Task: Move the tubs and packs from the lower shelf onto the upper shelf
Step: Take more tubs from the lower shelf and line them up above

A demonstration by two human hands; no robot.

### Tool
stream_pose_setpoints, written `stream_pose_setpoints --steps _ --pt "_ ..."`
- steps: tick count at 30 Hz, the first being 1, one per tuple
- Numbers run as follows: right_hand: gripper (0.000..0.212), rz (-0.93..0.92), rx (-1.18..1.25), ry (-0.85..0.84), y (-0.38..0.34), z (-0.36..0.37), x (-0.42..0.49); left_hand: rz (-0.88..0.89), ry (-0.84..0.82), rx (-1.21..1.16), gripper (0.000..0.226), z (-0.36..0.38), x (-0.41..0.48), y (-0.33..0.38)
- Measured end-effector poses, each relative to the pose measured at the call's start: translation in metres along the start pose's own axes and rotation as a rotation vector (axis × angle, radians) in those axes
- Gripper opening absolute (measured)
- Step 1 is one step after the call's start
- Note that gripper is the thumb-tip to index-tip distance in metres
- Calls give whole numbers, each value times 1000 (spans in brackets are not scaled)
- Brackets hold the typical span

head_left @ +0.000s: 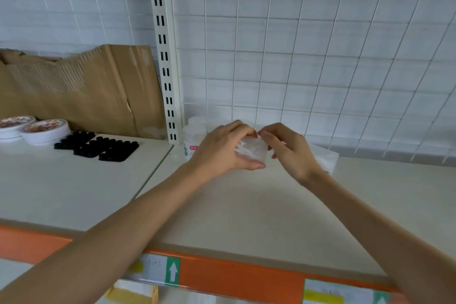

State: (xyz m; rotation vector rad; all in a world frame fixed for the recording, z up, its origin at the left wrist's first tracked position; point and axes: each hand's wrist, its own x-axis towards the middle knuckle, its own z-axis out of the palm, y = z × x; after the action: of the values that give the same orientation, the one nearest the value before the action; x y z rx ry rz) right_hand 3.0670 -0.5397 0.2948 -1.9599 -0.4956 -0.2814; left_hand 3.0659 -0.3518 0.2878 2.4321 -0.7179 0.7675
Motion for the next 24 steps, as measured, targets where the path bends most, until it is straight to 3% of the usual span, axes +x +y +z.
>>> stream_pose_setpoints --steps 3,8,11,15,19,22,24 --pt "17 117 86 -62 2 1 -4 39 4 -15 67 -4 -3 -3" --pt "36 318 470 -298 4 -3 -8 160 90 37 67 -6 -3 -6" --pt "52 332 633 -292 4 -3 -6 176 164 46 78 -7 -1 -4" --pt "42 299 781 -197 5 -3 -4 -48 278 -268 96 -5 -3 0" --pt "51 201 784 -192 7 -5 -5 -418 199 -561 60 -6 -2 10" --pt "41 134 654 -212 9 -3 -9 -517 81 -681 51 0 2 14" --pt "46 121 509 -193 9 -2 -11 -555 52 -729 50 5 2 18"
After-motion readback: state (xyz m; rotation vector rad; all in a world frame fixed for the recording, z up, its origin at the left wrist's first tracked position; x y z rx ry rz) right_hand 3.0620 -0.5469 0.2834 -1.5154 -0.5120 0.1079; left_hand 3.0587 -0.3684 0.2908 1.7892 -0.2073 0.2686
